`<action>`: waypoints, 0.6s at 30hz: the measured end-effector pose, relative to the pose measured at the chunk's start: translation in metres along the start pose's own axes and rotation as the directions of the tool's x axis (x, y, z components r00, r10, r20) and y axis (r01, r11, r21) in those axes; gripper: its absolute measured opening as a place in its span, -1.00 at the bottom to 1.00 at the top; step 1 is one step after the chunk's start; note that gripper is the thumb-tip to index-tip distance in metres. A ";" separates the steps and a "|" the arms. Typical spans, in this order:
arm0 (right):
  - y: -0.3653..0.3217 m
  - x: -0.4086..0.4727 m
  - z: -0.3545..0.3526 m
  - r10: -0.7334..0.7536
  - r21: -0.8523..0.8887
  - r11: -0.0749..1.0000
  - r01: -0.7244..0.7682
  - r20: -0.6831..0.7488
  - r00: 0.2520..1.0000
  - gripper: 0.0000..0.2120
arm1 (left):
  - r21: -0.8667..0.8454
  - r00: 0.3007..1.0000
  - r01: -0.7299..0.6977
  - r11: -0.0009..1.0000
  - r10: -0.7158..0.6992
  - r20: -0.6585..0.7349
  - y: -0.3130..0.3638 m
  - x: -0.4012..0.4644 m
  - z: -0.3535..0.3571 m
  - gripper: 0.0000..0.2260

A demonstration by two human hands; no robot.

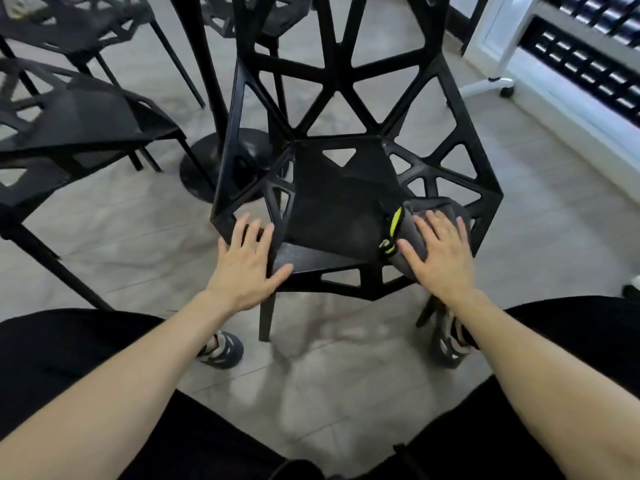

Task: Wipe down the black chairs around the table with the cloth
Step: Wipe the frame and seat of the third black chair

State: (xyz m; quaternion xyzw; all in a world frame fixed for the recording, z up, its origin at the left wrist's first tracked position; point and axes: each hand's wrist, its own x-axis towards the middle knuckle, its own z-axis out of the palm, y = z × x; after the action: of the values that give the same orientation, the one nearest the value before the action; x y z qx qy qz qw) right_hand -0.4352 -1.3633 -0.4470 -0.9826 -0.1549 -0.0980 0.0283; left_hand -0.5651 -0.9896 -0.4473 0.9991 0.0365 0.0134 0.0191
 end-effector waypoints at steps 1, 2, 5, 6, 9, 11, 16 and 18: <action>-0.005 0.000 0.002 0.039 0.006 0.999 -0.039 -0.016 0.999 -0.29 | -0.023 0.998 -0.017 1.000 0.019 0.065 0.008 -0.004 0.002 -0.01; -0.014 -0.001 0.004 0.067 0.018 0.998 -0.067 -0.027 0.997 -0.31 | -0.027 0.995 -0.029 0.999 0.031 0.099 0.015 -0.007 0.004 0.10; -0.036 -0.007 0.006 0.053 0.027 0.998 -0.052 -0.026 0.998 -0.33 | -0.041 0.997 -0.008 0.999 0.012 0.081 0.022 -0.010 0.008 0.23; -0.040 -0.010 0.003 0.038 0.031 0.999 -0.037 -0.028 0.999 -0.33 | -0.050 0.998 0.000 0.999 0.003 0.065 0.019 -0.009 0.010 0.24; -0.067 -0.025 -0.005 -0.001 0.076 0.997 0.006 -0.054 0.999 -0.34 | -0.080 0.997 -0.019 0.997 0.025 0.074 0.003 -0.005 0.009 0.29; -0.110 -0.037 -0.007 -0.076 0.110 0.991 0.080 -0.041 0.996 -0.33 | -0.088 0.996 -0.011 0.996 0.018 0.082 -0.015 -0.001 0.006 0.33; -0.211 -0.045 0.010 -0.260 0.091 0.963 0.255 0.044 0.965 -0.31 | -0.292 0.976 0.205 0.934 -0.218 -0.012 -0.052 -0.001 -0.004 0.58; -0.207 -0.039 0.011 -0.283 0.088 0.956 0.278 0.051 0.958 -0.29 | -0.483 0.967 0.219 0.848 -0.253 -0.006 -0.059 -0.006 -0.006 0.59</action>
State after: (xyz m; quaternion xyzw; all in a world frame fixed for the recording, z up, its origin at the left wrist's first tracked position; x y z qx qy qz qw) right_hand -0.5335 -1.1772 -0.4604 -0.9513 -0.2976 -0.0638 0.0485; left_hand -0.5754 -0.9306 -0.4437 0.9501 0.1550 0.0540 0.2653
